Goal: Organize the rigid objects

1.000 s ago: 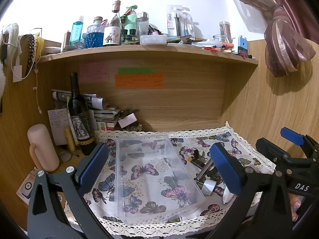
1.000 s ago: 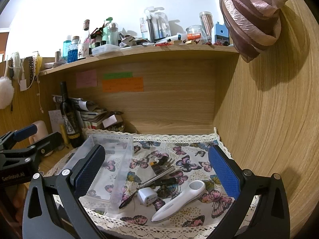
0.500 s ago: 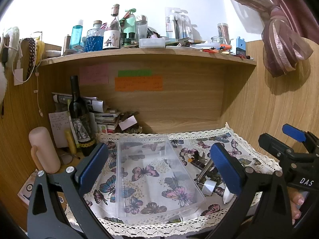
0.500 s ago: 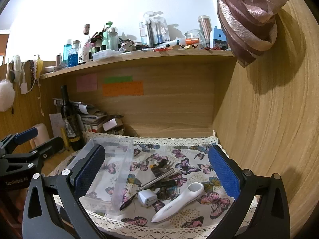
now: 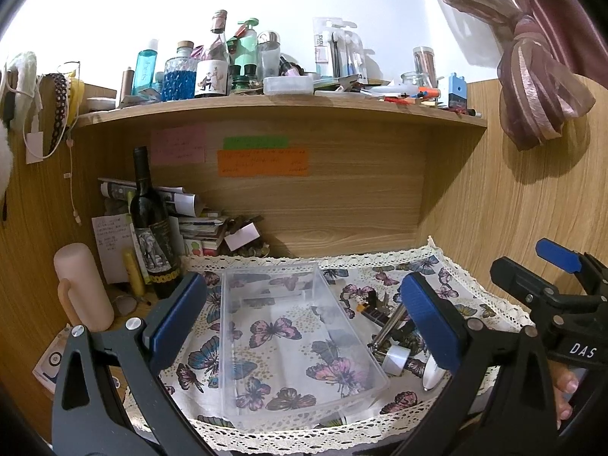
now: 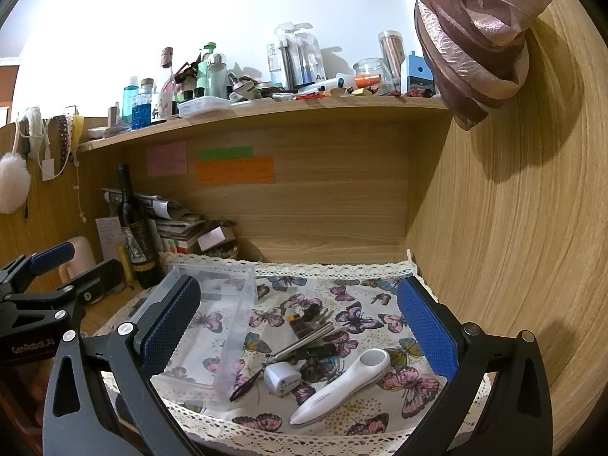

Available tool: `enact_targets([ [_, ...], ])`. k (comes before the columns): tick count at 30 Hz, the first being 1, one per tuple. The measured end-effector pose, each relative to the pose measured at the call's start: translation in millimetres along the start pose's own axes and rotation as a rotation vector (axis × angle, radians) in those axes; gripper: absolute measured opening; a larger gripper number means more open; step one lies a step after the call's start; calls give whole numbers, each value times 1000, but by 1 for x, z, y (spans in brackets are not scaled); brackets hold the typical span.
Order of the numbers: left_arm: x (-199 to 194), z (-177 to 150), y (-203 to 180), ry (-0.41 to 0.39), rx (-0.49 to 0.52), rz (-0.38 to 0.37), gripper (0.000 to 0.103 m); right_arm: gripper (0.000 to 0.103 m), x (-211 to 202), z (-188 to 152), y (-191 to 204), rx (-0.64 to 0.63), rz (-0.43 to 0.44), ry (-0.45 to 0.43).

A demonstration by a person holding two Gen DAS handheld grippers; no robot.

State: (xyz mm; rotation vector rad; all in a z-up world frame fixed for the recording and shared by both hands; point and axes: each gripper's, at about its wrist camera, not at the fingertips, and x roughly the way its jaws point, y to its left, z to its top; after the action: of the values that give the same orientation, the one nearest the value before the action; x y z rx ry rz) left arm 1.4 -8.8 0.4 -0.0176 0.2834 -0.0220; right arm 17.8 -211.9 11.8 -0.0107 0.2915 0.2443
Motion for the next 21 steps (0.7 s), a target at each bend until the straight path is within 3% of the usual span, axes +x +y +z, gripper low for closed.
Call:
enact_targets([
  [21, -1, -1, 4, -29, -22, -6, 103, 103, 7, -1, 9, -20, 17, 19],
])
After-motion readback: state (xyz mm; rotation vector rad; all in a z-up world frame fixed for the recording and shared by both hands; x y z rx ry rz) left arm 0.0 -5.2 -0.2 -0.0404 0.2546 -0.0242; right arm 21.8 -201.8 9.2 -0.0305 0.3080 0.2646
